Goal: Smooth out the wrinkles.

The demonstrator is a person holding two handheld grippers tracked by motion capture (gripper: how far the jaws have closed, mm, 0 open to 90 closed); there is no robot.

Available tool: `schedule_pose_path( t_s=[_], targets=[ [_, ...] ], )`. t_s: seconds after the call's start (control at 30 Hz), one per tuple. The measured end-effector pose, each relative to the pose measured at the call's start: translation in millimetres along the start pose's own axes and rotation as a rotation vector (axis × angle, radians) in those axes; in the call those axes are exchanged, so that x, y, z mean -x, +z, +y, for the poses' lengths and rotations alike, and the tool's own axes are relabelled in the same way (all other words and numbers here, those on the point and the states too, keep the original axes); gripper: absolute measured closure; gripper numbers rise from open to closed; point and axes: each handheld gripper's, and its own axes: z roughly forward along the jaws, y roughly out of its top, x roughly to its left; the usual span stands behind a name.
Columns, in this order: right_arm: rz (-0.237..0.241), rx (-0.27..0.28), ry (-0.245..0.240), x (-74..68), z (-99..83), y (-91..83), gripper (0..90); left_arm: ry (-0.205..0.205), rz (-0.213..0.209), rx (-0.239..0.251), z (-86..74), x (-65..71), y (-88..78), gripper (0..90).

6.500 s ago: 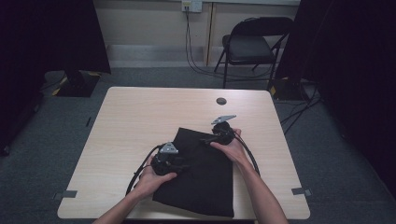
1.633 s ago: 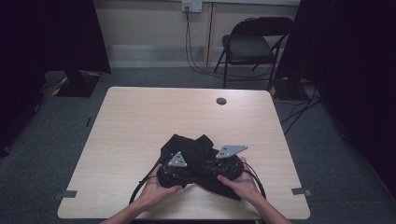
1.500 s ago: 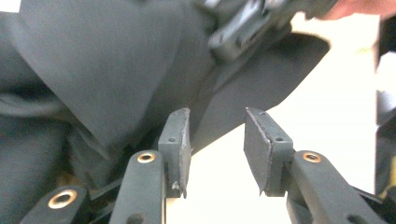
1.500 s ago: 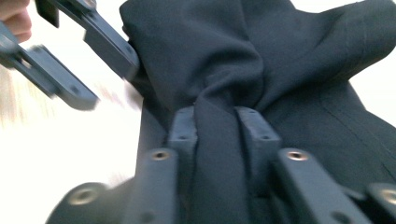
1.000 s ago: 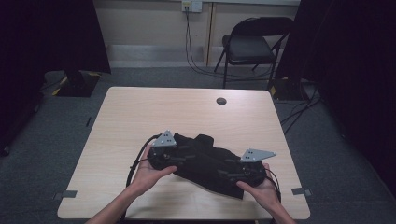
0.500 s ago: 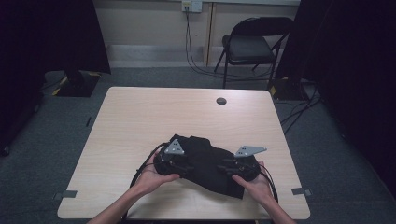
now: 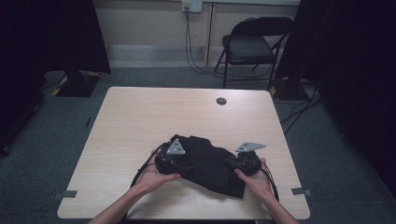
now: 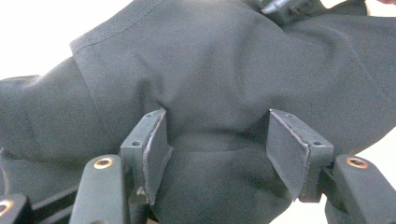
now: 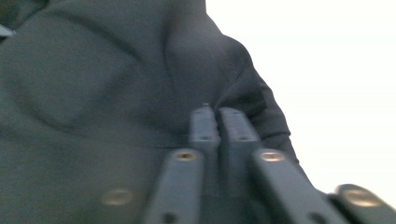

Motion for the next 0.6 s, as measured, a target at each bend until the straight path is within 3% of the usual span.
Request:
schedule_pose_path(
  t_s=[0.13, 0.2, 0.27, 0.33, 0.4, 0.47, 0.5, 0.53, 0.57, 0.6],
  targets=[
    [-0.051, 0.062, 0.01, 3.4, 4.1, -10.2, 88.5, 0.012, 0.012, 0.007, -2.1, 3.4, 0.5, 35.8],
    [-0.079, 0.104, 0.025, 7.2, 6.5, -19.7, 88.5, 0.0, -0.007, 0.014, -1.9, 4.4, 1.7, 34.4],
    [-0.109, 0.104, 0.042, 11.3, 5.4, -21.9, 88.6, -0.001, -0.024, 0.023, -0.6, 5.4, 4.4, 34.6],
    [-0.119, 0.066, 0.036, 14.1, -0.2, -15.6, 87.9, 0.027, -0.002, 0.021, 0.9, 9.2, 7.3, 34.9],
    [-0.122, 0.005, 0.046, 16.0, -5.5, -7.2, 81.6, 0.016, -0.005, 0.022, 2.0, 9.7, 6.1, 34.2],
    [-0.149, 0.003, 0.038, 15.8, -4.5, -9.4, 70.9, 0.0, -0.013, 0.034, 3.5, 7.0, -0.3, 36.2],
    [-0.166, 0.023, 0.038, 15.2, -1.9, -14.9, 65.2, -0.004, -0.014, 0.047, 4.9, 5.1, -5.1, 38.9],
    [-0.166, 0.023, 0.038, 15.2, -1.9, -14.9, 65.2, -0.004, -0.014, 0.047, 4.9, 5.1, -5.1, 40.6],
    [-0.176, 0.091, 0.054, 13.4, 3.9, -29.8, 57.8, -0.012, -0.016, 0.055, 7.5, 2.2, -10.1, 41.5],
    [-0.149, 0.12, 0.06, 11.2, 6.8, -37.1, 56.4, -0.016, -0.012, 0.071, 10.6, -1.3, -15.2, 42.1]
  ],
)
